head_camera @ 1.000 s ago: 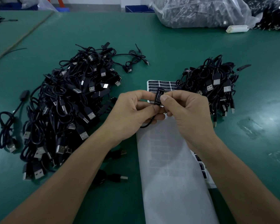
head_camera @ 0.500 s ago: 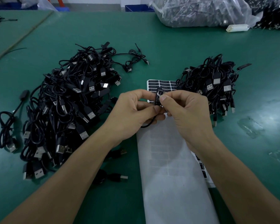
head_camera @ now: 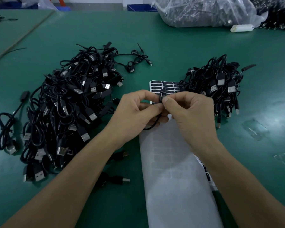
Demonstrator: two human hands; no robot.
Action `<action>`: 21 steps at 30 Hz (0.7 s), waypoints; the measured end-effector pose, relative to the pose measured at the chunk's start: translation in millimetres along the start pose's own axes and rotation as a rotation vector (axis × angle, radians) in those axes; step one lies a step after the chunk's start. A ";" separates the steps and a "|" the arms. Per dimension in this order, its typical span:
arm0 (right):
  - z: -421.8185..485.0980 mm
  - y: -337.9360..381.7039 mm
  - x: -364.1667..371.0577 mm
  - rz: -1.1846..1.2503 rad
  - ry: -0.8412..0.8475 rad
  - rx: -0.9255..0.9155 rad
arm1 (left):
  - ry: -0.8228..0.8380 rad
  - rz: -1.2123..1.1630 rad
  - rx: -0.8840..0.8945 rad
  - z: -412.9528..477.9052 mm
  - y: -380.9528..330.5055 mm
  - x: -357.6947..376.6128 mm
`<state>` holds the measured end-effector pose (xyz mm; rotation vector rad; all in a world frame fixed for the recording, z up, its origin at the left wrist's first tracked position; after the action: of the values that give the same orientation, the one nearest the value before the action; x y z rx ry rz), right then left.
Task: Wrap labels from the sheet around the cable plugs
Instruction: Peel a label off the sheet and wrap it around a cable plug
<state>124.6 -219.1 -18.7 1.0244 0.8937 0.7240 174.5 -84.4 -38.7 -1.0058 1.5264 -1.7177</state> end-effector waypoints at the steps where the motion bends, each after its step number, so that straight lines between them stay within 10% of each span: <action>1: -0.6 1.0 -0.1 0.002 -0.001 -0.003 | -0.007 0.009 0.005 0.4 0.3 -0.3; 21: 0.0 1.7 -1.1 -0.046 -0.008 -0.055 | 0.012 0.018 0.014 1.3 2.0 2.5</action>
<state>124.0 -219.5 -16.9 0.9544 0.8828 0.7018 174.2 -87.5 -40.3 -0.9735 1.5247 -1.7228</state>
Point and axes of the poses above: each hand's wrist, its own z-axis towards the middle knuckle, its own x-axis out of the palm, y = z × x, the point moved 7 cm from there along z, towards the middle knuckle, and after that the axes turned 9 degrees about -z, right-handed, at the moved point
